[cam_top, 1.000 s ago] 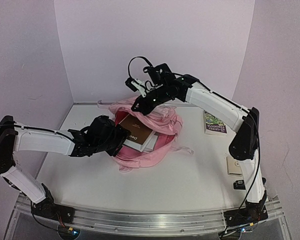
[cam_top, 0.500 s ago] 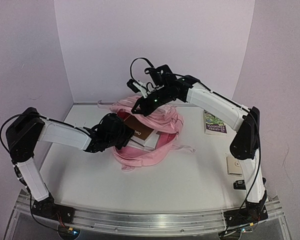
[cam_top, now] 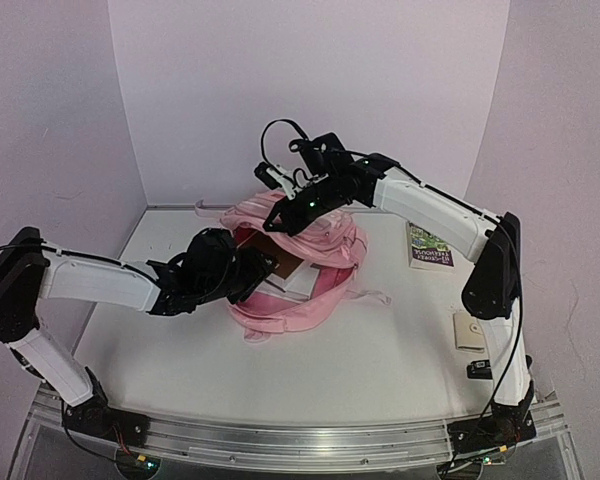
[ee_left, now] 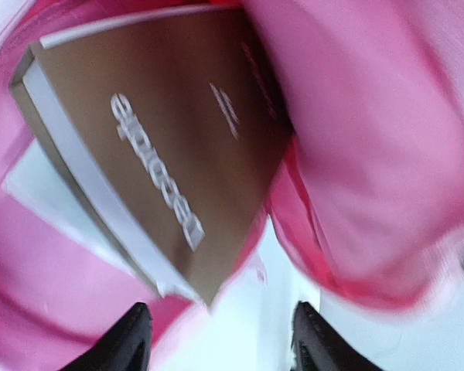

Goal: Pack the student bag
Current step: Place the book in the student bag, then adjust the student bag at the center of the board.

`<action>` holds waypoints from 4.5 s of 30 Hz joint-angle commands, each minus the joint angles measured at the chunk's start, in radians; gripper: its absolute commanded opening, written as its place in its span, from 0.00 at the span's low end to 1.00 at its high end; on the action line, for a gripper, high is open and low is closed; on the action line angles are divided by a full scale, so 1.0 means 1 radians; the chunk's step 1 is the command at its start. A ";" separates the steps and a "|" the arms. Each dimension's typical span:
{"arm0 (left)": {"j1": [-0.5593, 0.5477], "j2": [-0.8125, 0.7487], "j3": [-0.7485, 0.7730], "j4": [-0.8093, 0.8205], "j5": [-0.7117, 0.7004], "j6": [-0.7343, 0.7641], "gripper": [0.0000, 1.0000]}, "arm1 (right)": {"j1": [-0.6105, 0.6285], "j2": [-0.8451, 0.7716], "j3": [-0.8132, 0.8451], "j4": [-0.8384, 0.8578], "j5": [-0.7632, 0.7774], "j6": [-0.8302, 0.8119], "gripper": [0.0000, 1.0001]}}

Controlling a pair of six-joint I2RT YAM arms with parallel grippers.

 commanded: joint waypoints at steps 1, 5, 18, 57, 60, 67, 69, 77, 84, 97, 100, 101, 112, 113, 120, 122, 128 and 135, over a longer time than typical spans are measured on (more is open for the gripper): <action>-0.006 -0.044 -0.053 0.003 -0.012 0.025 0.55 | -0.002 -0.029 0.040 0.055 -0.052 0.034 0.00; -0.005 0.036 -0.013 0.057 0.008 0.043 0.52 | -0.002 -0.043 0.052 0.055 -0.072 0.053 0.00; 0.052 0.296 0.266 0.177 0.147 0.145 0.37 | 0.002 -0.059 0.038 0.055 -0.104 0.089 0.00; -0.028 -0.195 -0.333 0.114 0.064 0.168 0.68 | 0.032 -0.043 -0.284 0.048 -0.084 0.025 0.04; -0.022 -0.323 -0.360 0.061 0.042 0.251 0.77 | 0.008 -0.104 -0.384 0.038 -0.033 -0.023 0.00; 0.109 -0.495 -0.281 -0.224 0.010 0.399 0.96 | -0.048 -0.202 -0.553 -0.026 -0.015 -0.135 0.00; 0.155 -0.486 -0.264 -0.247 0.031 0.422 0.98 | -0.056 -0.226 -0.578 -0.046 -0.015 -0.170 0.00; 0.232 -0.351 -0.181 -0.268 0.074 0.575 0.88 | -0.063 -0.243 -0.591 -0.125 -0.031 -0.239 0.00; 0.253 -0.325 -0.219 -0.073 0.213 0.666 0.80 | -0.070 -0.218 -0.522 -0.133 -0.109 -0.202 0.00; 0.257 -0.525 -0.325 -0.124 0.016 0.410 0.86 | 0.082 0.313 0.409 -0.009 -0.100 0.153 0.01; 0.257 -0.558 -0.304 -0.182 -0.009 0.393 0.90 | 0.089 0.253 0.357 0.078 -0.078 0.178 0.37; 0.257 -0.550 -0.287 -0.195 0.004 0.395 0.90 | 0.086 0.225 0.332 0.078 -0.063 0.172 0.44; 0.233 -0.319 -0.060 -0.243 0.241 0.573 0.85 | -0.081 -0.225 -0.393 0.084 -0.031 0.081 0.55; 0.217 -0.309 -0.048 -0.247 0.230 0.583 0.85 | -0.116 -0.234 -0.440 0.083 -0.024 0.094 0.54; 0.181 -0.278 -0.091 -0.222 0.219 0.492 0.84 | -0.299 -0.169 -0.497 0.087 0.008 0.094 0.65; 0.175 -0.283 -0.138 -0.213 0.204 0.429 0.85 | -0.333 -0.120 -0.437 0.086 0.013 0.093 0.71; 0.166 -0.295 -0.259 -0.134 0.169 0.312 0.90 | -0.387 0.020 -0.271 0.097 0.033 0.142 0.75; 0.162 -0.204 -0.251 -0.109 0.162 0.277 0.89 | -0.428 0.119 -0.249 0.128 0.090 0.197 0.77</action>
